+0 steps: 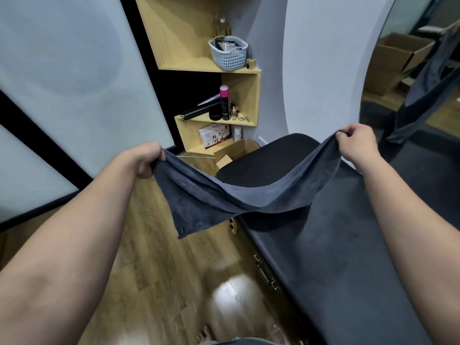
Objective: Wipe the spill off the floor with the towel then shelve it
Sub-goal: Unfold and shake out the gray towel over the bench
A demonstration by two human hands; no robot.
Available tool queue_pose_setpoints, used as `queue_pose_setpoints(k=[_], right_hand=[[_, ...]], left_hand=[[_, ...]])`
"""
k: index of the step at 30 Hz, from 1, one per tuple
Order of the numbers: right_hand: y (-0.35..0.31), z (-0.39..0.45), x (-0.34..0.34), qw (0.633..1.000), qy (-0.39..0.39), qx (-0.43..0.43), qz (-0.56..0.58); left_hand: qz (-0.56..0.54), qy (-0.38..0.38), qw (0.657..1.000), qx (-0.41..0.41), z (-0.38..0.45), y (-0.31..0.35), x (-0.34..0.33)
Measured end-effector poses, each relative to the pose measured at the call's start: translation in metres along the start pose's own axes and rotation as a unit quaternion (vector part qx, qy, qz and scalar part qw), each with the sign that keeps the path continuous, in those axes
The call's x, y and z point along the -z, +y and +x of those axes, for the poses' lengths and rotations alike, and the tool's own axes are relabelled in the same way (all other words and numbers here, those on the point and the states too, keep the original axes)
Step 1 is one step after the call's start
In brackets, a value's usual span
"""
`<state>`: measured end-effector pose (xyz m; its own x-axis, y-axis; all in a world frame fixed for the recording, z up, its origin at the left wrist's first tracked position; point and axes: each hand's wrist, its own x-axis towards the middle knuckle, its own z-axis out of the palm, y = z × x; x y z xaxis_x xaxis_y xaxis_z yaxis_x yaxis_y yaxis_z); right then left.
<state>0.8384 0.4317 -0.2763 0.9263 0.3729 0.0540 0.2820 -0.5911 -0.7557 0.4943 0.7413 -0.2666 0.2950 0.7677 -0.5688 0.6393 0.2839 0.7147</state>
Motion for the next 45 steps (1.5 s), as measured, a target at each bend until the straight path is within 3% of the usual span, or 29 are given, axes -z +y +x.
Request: queue_pose_setpoints(k=[5, 9, 14, 22, 28, 36, 42, 45], right_hand=[[-0.039, -0.031, -0.029, 0.984, -0.131, 0.02, -0.122], [-0.069, -0.054, -0.062, 0.975, -0.206, 0.059, -0.062], [-0.109, -0.081, -0.103, 0.975, -0.205, 0.054, 0.072], [-0.135, -0.101, -0.134, 0.974, -0.175, 0.075, 0.119], [-0.133, -0.101, -0.126, 0.957, -0.226, 0.054, 0.174], [-0.13, -0.102, -0.109, 0.94, -0.267, 0.135, 0.162], [-0.129, -0.092, -0.111, 0.963, -0.187, 0.176, 0.074], [-0.136, -0.083, -0.098, 0.957, -0.191, 0.204, 0.075]], left_hand=[[0.038, -0.08, 0.996, 0.002, 0.001, 0.002, 0.002], [0.01, -0.122, 0.992, -0.035, -0.002, 0.013, -0.009], [-0.007, -0.192, 0.977, -0.097, -0.008, 0.023, -0.039], [-0.032, -0.327, 0.935, -0.129, -0.029, 0.026, -0.079], [-0.089, -0.309, 0.935, -0.148, -0.022, 0.031, -0.074], [-0.1, -0.297, 0.933, -0.179, -0.028, 0.041, -0.078], [-0.025, -0.301, 0.922, -0.242, -0.037, 0.047, -0.082], [-0.051, -0.243, 0.928, -0.279, -0.041, 0.053, -0.081]])
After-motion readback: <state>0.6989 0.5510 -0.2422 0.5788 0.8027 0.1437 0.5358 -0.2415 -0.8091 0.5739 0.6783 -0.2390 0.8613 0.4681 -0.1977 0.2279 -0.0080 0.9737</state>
